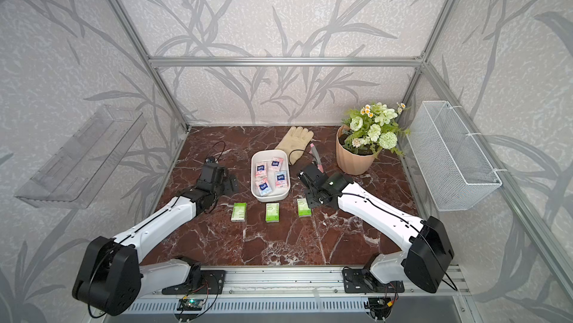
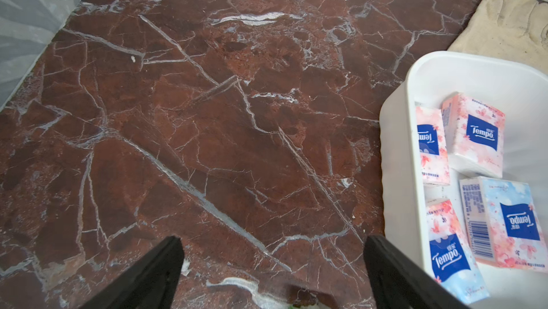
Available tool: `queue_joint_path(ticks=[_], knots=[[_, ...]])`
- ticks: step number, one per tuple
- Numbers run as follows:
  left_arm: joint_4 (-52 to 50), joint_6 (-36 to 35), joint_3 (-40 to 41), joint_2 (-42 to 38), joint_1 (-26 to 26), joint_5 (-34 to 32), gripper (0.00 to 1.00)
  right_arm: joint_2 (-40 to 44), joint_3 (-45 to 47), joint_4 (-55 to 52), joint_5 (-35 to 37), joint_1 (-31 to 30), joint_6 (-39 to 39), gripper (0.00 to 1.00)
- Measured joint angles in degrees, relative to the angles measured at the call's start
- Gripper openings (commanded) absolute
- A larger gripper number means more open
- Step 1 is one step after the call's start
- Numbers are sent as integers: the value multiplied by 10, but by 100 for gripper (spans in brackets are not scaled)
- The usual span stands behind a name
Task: Take the pocket tissues out of the storage box
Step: Place the pocket tissues at the center of the board.
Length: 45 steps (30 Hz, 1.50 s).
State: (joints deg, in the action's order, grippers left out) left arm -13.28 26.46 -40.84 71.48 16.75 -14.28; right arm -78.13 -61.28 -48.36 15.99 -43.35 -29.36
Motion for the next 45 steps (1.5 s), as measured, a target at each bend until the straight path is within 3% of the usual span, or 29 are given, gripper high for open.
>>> queue_joint_path(ticks=[10,28,39,45], knots=[[-2,-5,-12,20,0,12,100,6,111,71,-3,61,-37,52],[-7,-6,-33,45,0,25,100,-101,118,137,-24,85,-10,55],[-10,-9,-37,46,0,25,100,-112,119,133,-27,86,-5,77],[-12,-15,-56,46,0,27,100,-69,114,110,-17,86,-5,85]])
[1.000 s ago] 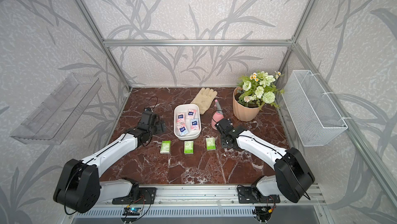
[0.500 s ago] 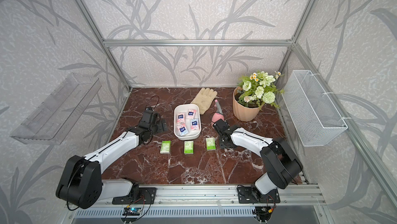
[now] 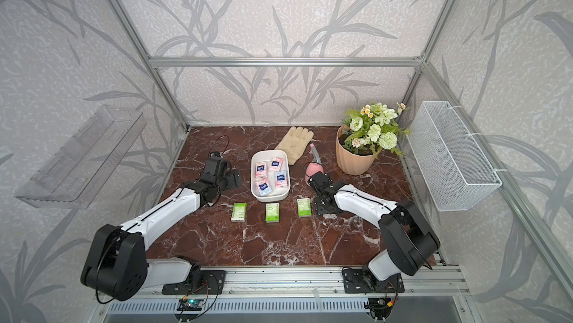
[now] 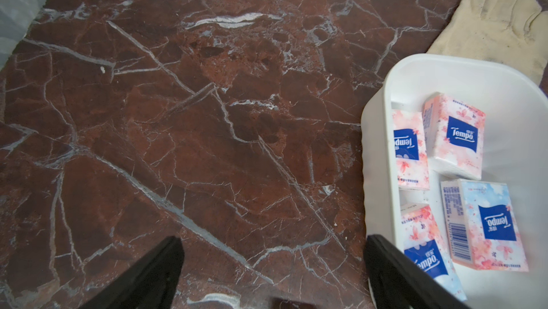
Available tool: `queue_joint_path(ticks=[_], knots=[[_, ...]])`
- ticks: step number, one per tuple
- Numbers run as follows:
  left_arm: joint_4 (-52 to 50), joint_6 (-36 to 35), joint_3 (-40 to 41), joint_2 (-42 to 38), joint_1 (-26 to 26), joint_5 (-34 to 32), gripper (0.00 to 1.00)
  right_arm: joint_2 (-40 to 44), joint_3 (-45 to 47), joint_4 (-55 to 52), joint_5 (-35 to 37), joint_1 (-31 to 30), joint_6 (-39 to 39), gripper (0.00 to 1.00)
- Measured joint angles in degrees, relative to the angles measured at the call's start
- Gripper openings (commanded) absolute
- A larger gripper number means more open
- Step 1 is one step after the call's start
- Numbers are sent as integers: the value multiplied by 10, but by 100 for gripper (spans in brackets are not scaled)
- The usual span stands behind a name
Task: Take the pocket tissues out of the storage box
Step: Place the pocket tissues at the center of the board.
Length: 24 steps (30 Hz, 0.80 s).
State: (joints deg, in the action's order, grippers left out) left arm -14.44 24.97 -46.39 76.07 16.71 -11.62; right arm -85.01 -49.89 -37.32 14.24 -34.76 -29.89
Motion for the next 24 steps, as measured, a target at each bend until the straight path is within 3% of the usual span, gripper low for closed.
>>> queue_joint_path(ticks=[14,19,24], knots=[[-20,-34,-92,34,7,82,100,141,-37,-38,24,0,5,99],[-49,-48,-152,78,38,110,99,185,-38,-33,24,2,9,99],[-91,-49,-211,130,75,128,92,212,-38,-22,23,8,9,99]])
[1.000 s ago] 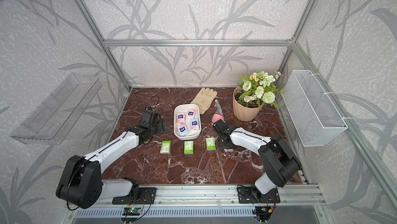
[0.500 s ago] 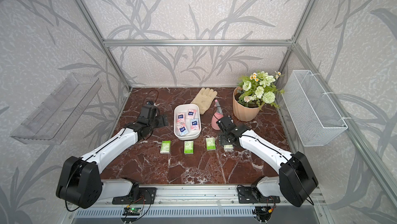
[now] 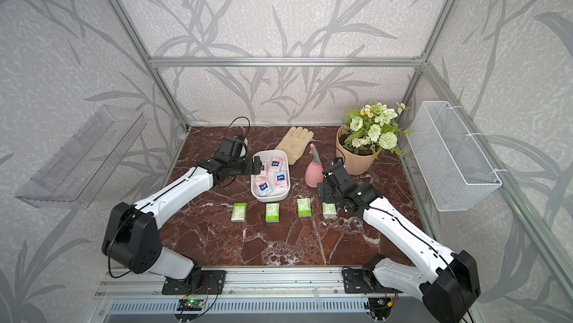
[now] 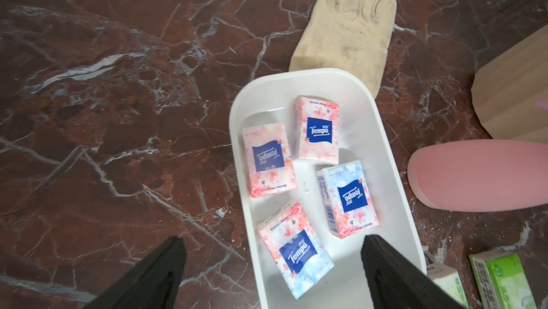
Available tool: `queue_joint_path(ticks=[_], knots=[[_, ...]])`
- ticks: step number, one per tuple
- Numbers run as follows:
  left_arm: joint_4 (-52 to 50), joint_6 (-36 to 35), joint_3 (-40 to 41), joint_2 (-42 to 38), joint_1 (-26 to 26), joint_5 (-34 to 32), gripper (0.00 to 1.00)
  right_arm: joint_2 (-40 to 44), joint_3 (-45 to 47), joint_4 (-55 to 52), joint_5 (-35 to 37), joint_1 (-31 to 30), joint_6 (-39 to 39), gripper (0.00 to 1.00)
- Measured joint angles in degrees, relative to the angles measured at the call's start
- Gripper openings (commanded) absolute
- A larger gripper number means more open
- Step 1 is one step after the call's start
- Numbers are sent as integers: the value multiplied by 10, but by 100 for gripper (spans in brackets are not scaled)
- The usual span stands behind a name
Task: Take the pocket tissues out of the storage box
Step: Place the pocket tissues at the center of the board, then pick up the pocket tissues from the storage box.
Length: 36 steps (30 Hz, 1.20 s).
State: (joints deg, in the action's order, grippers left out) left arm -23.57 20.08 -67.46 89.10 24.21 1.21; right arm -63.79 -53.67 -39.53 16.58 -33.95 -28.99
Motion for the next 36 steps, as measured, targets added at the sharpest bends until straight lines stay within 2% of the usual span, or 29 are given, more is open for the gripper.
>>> queue_joint_path(ticks=[7,15,18,30,36], knots=[[-49,17,-60,81,37,28,81,23,2,24,0,3,-4,99],[-84,43,-122,155,70,33,79,22,5,34,-1,5,-7,99],[-93,52,-142,178,80,29,75,20,6,35,-1,5,-9,99],[-109,75,-190,250,89,34,67,20,6,37,0,7,-9,99],[-109,85,-198,266,90,36,67,20,6,37,0,12,-7,99]])
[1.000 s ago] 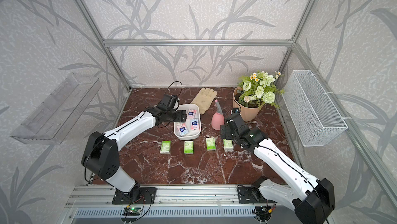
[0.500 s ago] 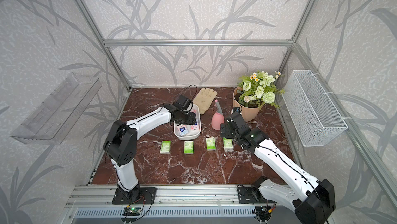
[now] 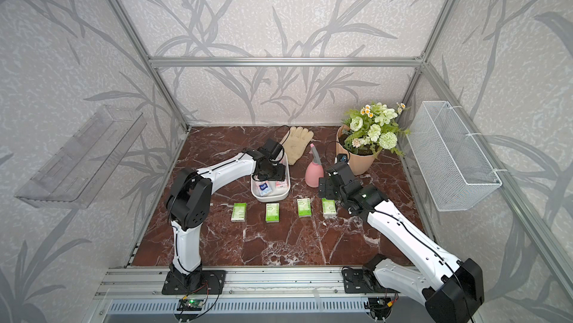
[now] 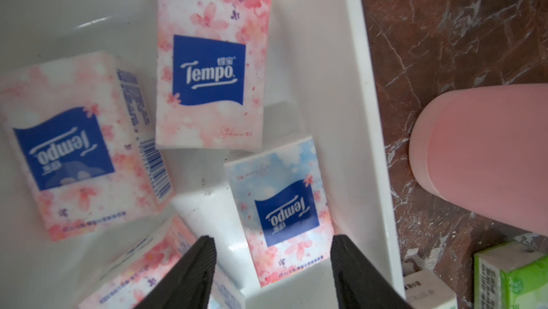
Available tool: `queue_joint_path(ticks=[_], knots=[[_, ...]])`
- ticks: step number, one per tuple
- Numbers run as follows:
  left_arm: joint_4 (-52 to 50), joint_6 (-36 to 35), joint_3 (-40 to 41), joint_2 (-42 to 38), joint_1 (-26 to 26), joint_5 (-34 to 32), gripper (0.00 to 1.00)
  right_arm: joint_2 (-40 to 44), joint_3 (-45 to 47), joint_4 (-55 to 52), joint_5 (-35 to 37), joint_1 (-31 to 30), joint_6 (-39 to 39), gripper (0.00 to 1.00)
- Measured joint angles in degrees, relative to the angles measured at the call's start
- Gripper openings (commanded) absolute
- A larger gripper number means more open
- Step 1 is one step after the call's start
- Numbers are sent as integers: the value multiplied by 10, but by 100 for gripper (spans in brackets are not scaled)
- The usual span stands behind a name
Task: Take the pocket tissues out of the storage box
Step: Pick up the pocket tissues from the storage box.
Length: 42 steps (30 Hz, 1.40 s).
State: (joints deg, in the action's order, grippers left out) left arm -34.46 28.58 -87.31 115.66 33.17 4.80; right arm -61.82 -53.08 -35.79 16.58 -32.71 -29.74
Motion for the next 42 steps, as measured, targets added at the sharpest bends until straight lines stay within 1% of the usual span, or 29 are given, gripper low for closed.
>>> queue_joint_path(ticks=[14,22,27,29,32,42], knots=[[-1,21,-27,45,2,2,71,0,0,0,-1,14,9,99],[-16,5,-37,51,5,-38,67,-7,0,10,-6,14,9,99],[-27,-16,-37,47,7,-75,67,-17,0,13,-7,15,8,99],[-32,-21,-37,42,7,-82,68,-21,0,13,-9,15,8,99],[-34,-22,-37,36,7,-81,72,-27,0,16,-13,15,8,99],[-33,-15,-41,39,6,-57,73,-35,0,19,-21,16,8,99]])
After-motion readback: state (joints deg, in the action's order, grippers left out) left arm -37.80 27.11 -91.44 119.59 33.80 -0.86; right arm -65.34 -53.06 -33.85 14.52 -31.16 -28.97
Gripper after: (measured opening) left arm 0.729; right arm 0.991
